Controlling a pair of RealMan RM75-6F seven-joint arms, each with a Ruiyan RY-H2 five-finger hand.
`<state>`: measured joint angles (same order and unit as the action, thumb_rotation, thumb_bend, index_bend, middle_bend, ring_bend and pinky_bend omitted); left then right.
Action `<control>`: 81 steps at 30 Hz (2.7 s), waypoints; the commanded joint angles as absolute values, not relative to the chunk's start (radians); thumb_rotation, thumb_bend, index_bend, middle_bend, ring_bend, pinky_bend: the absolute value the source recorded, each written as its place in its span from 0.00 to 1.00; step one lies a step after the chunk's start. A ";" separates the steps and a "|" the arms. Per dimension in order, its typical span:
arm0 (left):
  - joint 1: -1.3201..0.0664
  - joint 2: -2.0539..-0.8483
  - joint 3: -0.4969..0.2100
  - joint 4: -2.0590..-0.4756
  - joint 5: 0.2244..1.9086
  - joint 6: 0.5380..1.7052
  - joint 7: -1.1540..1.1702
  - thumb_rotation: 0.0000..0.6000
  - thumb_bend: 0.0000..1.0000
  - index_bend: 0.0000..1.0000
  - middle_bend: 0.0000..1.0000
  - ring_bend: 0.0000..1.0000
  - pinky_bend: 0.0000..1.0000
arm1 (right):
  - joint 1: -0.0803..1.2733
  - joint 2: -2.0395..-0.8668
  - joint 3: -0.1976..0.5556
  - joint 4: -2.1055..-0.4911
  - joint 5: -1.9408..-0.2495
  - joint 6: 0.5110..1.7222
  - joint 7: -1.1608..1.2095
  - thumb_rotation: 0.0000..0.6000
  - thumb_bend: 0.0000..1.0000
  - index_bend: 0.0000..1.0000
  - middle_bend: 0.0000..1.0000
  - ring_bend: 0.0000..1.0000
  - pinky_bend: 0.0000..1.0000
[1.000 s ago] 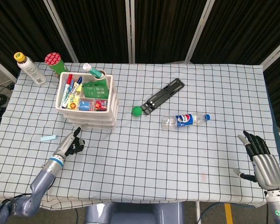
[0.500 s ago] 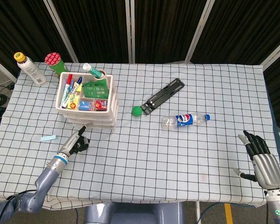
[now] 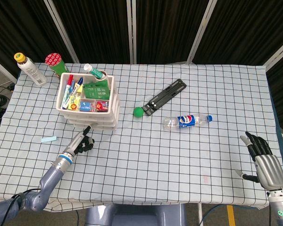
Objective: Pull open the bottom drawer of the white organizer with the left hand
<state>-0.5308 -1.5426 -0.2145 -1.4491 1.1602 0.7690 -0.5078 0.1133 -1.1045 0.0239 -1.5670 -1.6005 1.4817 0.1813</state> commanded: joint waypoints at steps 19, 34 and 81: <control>-0.555 -1.549 -0.209 -1.439 1.183 0.740 -0.531 1.00 1.00 0.26 0.84 0.79 0.72 | 0.115 -1.108 0.022 -1.566 -1.601 1.476 0.175 1.00 0.02 0.07 0.00 0.00 0.00; -0.515 -1.513 -0.146 -1.458 1.308 0.802 -0.612 1.00 0.99 0.35 0.84 0.79 0.72 | 0.115 -1.110 0.021 -1.567 -1.602 1.478 0.169 1.00 0.02 0.07 0.00 0.00 0.00; -0.526 -1.518 -0.067 -1.323 1.473 0.853 -1.084 1.00 1.00 0.09 0.84 0.79 0.72 | 0.112 -1.110 0.018 -1.576 -1.607 1.482 0.156 1.00 0.02 0.07 0.00 0.00 0.00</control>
<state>-0.5257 -1.5170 -0.0679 -1.3233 1.4720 0.8531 -1.0830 0.1122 -1.1098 0.0185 -1.5755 -1.6068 1.4823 0.1558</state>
